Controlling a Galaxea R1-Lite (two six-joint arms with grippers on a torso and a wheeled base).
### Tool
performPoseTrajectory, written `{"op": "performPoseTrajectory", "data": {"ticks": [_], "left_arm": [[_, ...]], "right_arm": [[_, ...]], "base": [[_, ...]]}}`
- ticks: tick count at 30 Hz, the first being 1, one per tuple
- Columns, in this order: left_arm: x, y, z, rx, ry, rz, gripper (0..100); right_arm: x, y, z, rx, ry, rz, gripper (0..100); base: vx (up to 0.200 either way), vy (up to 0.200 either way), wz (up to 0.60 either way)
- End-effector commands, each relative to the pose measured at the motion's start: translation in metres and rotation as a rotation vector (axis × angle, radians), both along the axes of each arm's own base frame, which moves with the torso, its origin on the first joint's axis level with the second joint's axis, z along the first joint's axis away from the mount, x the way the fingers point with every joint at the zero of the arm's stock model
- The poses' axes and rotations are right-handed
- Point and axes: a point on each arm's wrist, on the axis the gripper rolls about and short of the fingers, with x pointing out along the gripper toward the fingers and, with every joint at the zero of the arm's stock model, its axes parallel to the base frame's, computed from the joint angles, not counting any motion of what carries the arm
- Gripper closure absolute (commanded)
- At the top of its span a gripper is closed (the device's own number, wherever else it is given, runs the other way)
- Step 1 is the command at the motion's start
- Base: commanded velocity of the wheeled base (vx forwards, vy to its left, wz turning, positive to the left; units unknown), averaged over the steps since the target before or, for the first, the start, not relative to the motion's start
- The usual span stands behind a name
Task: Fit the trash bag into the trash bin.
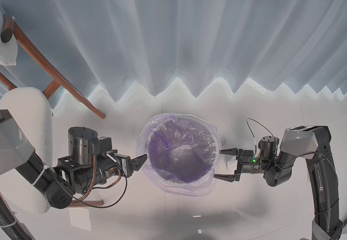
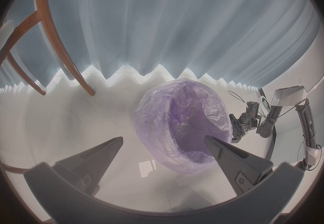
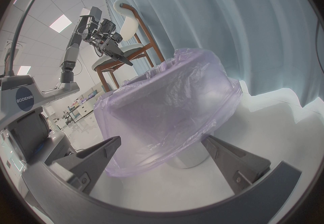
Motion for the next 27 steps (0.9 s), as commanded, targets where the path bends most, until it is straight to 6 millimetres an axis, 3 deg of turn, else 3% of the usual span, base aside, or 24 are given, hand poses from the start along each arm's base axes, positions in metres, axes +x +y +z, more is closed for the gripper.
{"op": "performPoseTrajectory", "data": {"ticks": [1, 9, 10, 22, 27], "left_arm": [[0.001, -0.001, -0.003, 0.003, 0.008, 0.001, 0], [0.001, -0.001, -0.003, 0.004, 0.009, 0.0, 0], [0.001, -0.001, -0.003, 0.005, 0.01, 0.0, 0], [-0.003, 0.003, -0.006, 0.029, 0.017, -0.003, 0], [-0.005, 0.003, -0.005, 0.028, 0.004, -0.008, 0]], "right_arm": [[-0.003, 0.002, 0.0, 0.0, 0.011, 0.004, 0], [-0.001, 0.005, 0.008, 0.001, -0.005, 0.012, 0], [-0.001, 0.009, 0.013, 0.001, -0.009, 0.021, 100], [0.006, 0.01, 0.011, 0.003, -0.031, 0.019, 100], [0.019, -0.007, 0.004, -0.008, -0.059, -0.05, 100]], "base": [[0.0, 0.0, 0.0], [0.0, 0.0, 0.0], [0.0, 0.0, 0.0], [0.0, 0.0, 0.0], [0.0, 0.0, 0.0]]}}
